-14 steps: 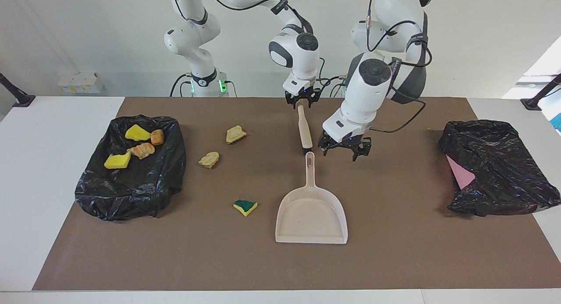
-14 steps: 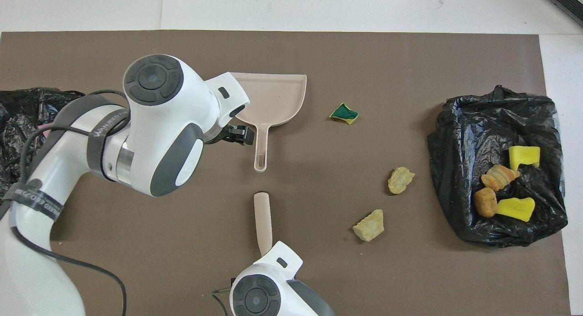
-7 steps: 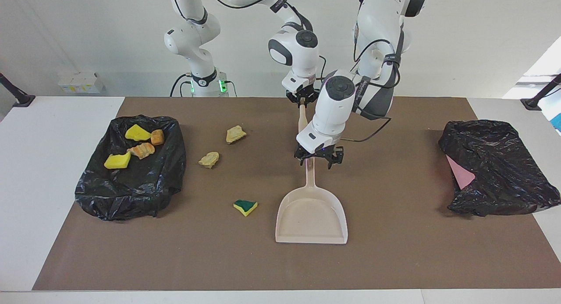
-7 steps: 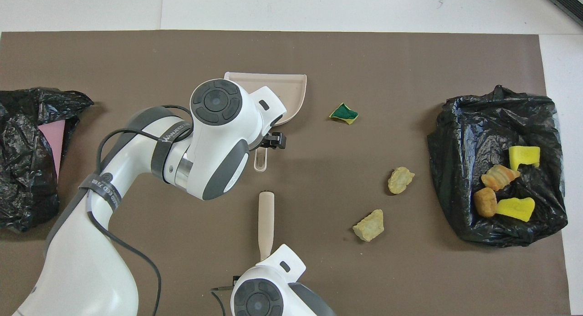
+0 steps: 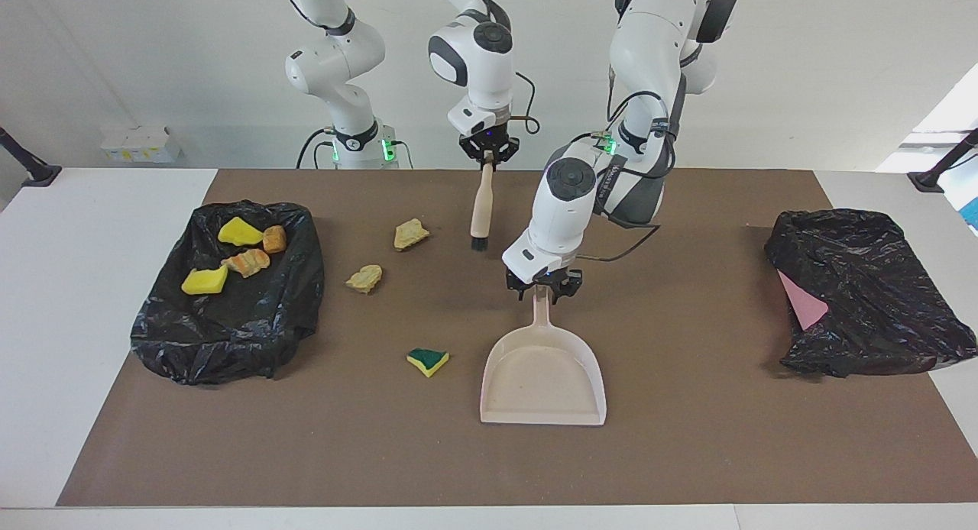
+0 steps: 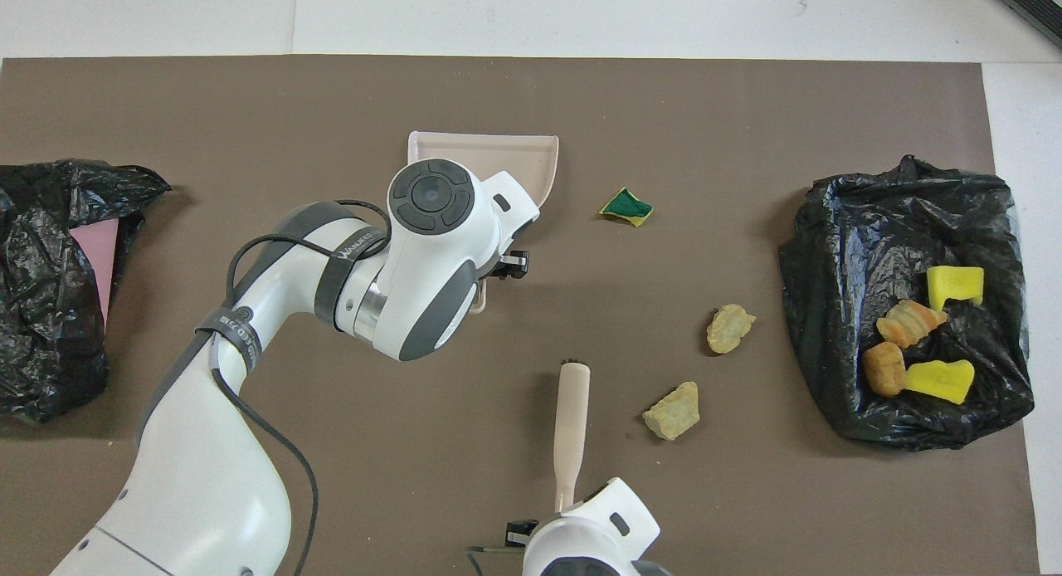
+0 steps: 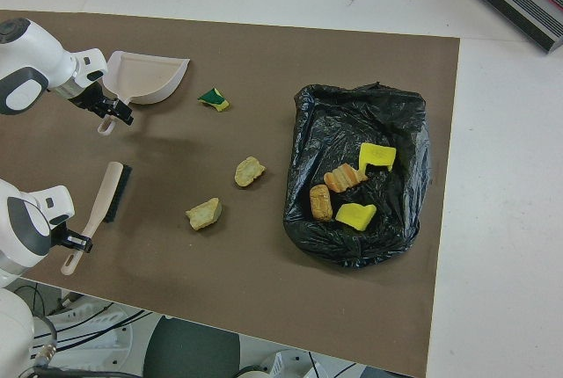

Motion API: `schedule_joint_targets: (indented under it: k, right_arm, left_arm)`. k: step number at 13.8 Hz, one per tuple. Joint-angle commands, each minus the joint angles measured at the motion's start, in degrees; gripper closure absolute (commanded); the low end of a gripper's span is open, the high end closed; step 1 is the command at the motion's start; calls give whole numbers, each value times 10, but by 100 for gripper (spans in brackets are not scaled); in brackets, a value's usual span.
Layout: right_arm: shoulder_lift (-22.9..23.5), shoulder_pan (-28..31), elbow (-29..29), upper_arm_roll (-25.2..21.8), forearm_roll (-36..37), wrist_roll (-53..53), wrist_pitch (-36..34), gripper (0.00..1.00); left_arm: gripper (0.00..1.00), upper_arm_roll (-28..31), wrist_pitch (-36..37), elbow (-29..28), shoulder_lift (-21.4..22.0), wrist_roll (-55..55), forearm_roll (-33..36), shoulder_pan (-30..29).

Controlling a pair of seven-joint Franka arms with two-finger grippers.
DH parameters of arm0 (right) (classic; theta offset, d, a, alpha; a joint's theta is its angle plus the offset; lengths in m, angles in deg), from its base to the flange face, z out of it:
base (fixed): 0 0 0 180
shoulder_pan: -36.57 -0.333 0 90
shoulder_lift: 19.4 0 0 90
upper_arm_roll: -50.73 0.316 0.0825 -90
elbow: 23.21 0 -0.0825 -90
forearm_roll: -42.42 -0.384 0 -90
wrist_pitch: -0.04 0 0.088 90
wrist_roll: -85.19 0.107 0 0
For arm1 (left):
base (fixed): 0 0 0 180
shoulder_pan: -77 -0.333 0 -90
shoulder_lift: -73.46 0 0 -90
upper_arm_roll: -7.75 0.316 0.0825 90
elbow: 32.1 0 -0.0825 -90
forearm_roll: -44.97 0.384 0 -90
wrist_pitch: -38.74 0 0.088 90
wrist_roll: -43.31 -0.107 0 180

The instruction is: Sweep and dump trash in bin

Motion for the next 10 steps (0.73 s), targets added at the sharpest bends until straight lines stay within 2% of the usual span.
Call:
schedule_joint_targets:
  k: [1,4,5,7,10]
  right_arm:
    - [-39,27,20,2,1,81,-39,100]
    - [-38,57,21,3,2,169,-70,100]
    - [-36,63,21,4,2,198,-72,100]
    - [-38,87,27,4,1,222,-93,100]
    - [-39,115,38,5,-28,234,-87,100]
  left_arm:
    - [100,6,-1,9,0,3,17,-1]
    - [100,7,8,17,13,-6,30,-8]
    - [100,7,15,16,29,-18,29,-13]
    - [100,7,31,18,44,-57,26,-35]
    - [100,9,49,15,69,-87,24,-41]
